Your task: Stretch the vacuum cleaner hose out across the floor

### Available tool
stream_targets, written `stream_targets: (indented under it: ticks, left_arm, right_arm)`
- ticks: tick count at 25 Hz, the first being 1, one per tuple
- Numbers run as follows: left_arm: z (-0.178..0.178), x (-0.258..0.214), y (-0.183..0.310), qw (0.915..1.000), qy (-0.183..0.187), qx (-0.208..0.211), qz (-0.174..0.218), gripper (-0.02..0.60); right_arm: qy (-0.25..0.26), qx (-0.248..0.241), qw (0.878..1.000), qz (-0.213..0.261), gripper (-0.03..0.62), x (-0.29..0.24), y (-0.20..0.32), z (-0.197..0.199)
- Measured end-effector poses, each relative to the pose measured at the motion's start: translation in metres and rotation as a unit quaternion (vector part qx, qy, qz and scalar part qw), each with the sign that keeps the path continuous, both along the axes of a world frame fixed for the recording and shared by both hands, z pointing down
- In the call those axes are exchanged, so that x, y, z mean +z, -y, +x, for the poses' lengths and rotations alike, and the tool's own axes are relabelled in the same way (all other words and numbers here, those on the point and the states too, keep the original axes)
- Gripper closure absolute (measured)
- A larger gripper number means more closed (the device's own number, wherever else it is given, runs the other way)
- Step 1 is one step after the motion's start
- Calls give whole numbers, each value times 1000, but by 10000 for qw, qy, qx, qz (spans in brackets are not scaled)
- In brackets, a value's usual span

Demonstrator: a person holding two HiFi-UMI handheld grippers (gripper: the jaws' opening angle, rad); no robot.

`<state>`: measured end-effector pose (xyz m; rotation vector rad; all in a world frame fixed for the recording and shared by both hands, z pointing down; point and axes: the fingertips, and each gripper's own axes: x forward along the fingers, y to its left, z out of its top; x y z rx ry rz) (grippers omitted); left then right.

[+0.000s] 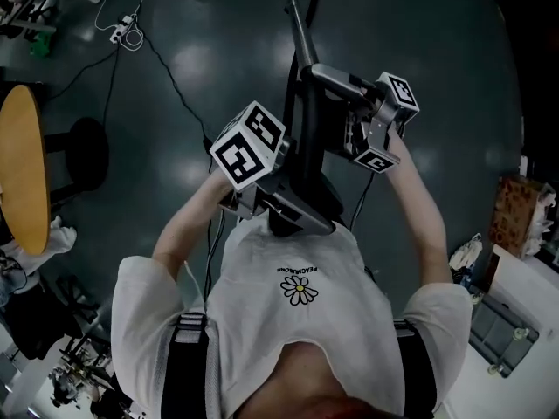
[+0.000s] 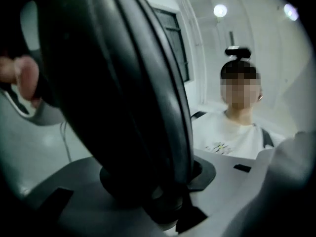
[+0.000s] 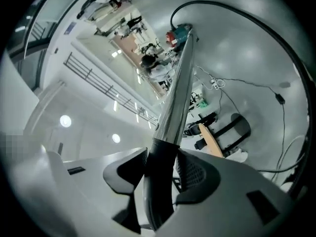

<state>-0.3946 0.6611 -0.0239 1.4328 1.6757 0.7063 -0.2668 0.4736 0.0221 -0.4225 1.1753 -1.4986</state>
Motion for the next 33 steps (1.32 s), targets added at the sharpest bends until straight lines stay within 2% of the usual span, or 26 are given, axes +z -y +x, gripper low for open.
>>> stream_targets:
  ticks: [1,2,3,5,7,8,10,11,13,15,17,20,23,25,29,33]
  left_arm:
    - [-3,21,-13,9984,-96,71,555,402]
    - [-5,40,-24,9952,-261,70,945,402]
    - [-4,51,-29,9927,-509,-74,1092,402]
    - [7,54,-27,9876,-988,-739,970,402]
    - [19,44,-12,9788,-1147,-1535,725,402]
    - [20,36,0,9734,-1133,-1935,473,402]
    - [11,20,28,9573,-1081,-2672,-216,402]
    - [3,14,40,9475,-1141,-2955,-437,401]
    - [-10,10,56,9325,-1497,-3269,-343,400]
    - [-16,8,63,9277,-1920,-3201,28,400]
    - [-21,4,62,9299,-2260,-2890,264,399]
    - [-22,-3,47,9324,-2668,-2357,619,399]
    - [-24,-8,41,9281,-2963,-2035,972,399]
    - [-25,-12,50,9193,-3106,-2108,1178,399]
    - [-25,-27,73,8946,-3371,-2506,1527,399]
    - [-22,-42,77,8760,-3636,-2504,1942,399]
  right_arm:
    - [-360,-244,9990,90,427,-4,2,-8]
    - [-860,-483,9950,161,427,-7,5,-18]
    - [-1437,-638,9873,225,428,-10,9,-28]
    - [-2340,-533,9699,418,428,-20,14,-36]
    - [-2541,-58,9649,658,428,-37,18,-30]
    - [-2528,204,9642,776,428,-48,21,-27]
    - [-2689,558,9565,982,427,-69,24,-30]
    - [-2921,625,9486,1045,427,-78,25,-36]
    - [-3525,647,9268,1121,427,-95,23,-49]
    - [-4017,725,9037,1297,427,-113,20,-58]
    - [-4310,871,8844,1567,425,-131,17,-65]
    - [-4632,916,8606,1910,425,-153,3,-74]
    - [-4959,807,8407,2018,419,-163,-9,-78]
    - [-5165,816,8273,2055,418,-170,-11,-80]
    - [-5388,1028,8086,2126,418,-188,-18,-78]
    - [-5609,1089,7931,2112,418,-198,-25,-78]
